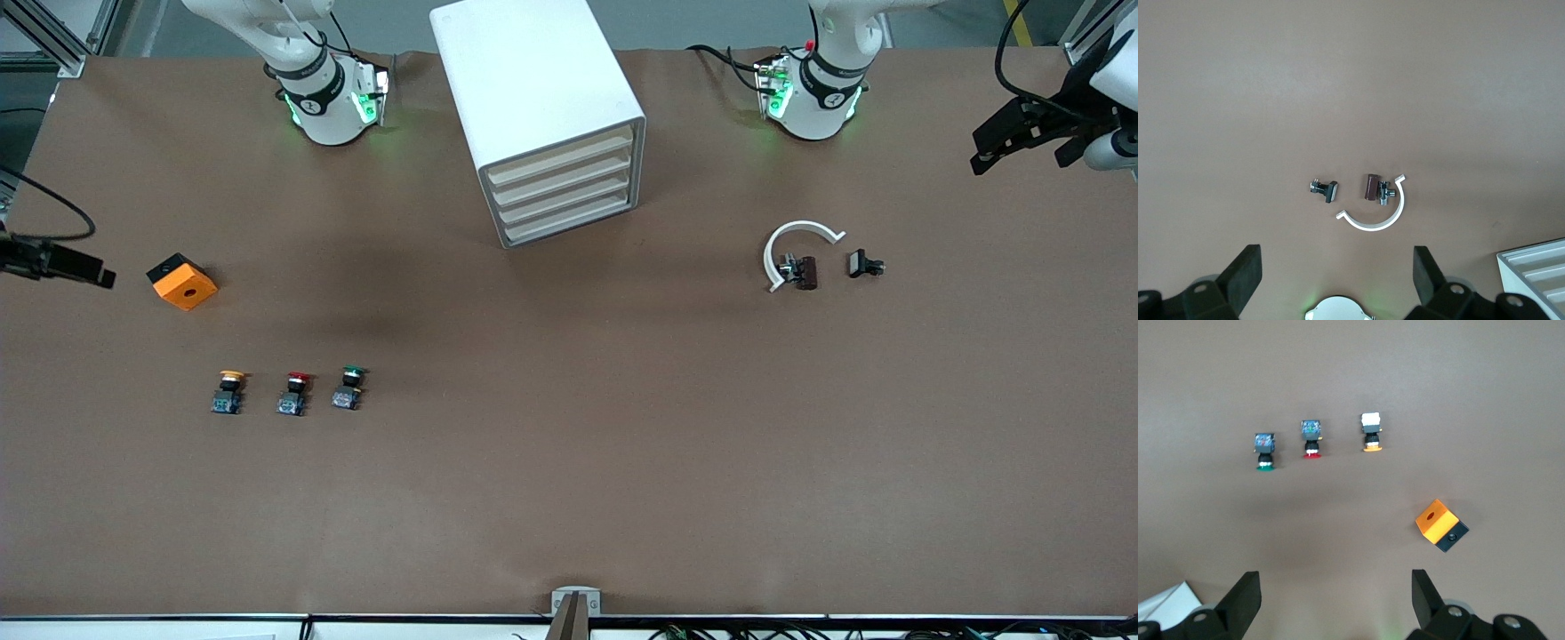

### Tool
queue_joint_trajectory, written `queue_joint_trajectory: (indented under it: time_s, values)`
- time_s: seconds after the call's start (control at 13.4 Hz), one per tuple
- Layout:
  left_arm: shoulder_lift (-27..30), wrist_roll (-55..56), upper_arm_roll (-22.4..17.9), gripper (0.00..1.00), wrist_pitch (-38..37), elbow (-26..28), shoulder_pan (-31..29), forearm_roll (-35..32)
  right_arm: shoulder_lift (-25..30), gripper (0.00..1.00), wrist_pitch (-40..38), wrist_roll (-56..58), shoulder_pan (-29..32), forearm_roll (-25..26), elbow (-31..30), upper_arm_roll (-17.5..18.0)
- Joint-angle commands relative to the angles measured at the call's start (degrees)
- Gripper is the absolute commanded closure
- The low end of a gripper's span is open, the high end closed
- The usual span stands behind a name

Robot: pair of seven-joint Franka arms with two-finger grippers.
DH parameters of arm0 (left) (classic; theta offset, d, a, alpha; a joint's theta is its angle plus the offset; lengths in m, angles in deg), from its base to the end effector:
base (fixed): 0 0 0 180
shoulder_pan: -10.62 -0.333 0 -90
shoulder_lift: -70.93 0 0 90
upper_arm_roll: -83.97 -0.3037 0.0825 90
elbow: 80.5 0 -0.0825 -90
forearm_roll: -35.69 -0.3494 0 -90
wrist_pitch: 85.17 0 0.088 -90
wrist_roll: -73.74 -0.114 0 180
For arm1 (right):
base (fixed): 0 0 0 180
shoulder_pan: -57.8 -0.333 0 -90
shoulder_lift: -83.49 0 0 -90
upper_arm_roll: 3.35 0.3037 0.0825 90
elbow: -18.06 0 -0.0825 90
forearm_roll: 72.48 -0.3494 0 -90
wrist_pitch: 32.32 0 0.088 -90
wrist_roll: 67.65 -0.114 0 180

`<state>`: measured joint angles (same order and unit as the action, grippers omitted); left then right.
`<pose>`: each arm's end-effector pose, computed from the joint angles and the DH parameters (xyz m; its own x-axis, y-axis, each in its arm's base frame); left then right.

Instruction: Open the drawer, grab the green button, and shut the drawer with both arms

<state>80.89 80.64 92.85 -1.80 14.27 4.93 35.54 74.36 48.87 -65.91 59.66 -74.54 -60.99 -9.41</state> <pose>0.4539 -0.0322 0.6430 0.9974 0.0680 -0.0234 0.0672 -0.9972 -0.0324 0.5456 -0.0662 0.5899 0.9875 -0.1019 -0.1202 -0.1053 -0.9942 -0.0228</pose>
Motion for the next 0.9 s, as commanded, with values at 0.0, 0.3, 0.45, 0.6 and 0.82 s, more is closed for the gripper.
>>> queue_joint_trajectory:
  time_s: [0.0, 0.3, 0.45, 0.6, 0.82]
  values:
    - [1.4, -1.2, -0.1, 0.0, -0.4, 1.2, 0.0, 0.9, 3.1, 0.0, -3.5, 8.0, 2.0, 0.0, -0.2, 0.6]
    - [2.2, -1.2, -0.2, 0.0, -1.1, 2.9, -0.3, 0.9, 5.4, 0.0, -3.7, 8.3, 4.7, 0.3, -1.9, 0.8]
    - [3.2, -1.1, -0.2, 0.0, -0.6, 4.3, -0.4, 0.9, 6.0, 0.0, -3.8, 5.1, 4.6, 0.3, -2.4, 1.1]
    - [3.4, -1.1, -0.2, 0.0, -0.7, 4.3, -0.4, 0.9, 7.5, 0.0, -3.2, 2.6, 3.9, 0.1, -4.3, 1.3]
    - [3.3, -1.1, -0.2, 0.0, -0.8, 4.1, -0.4, 0.8, 8.4, 0.0, -3.1, -3.7, -0.1, -0.1, -4.8, 1.4]
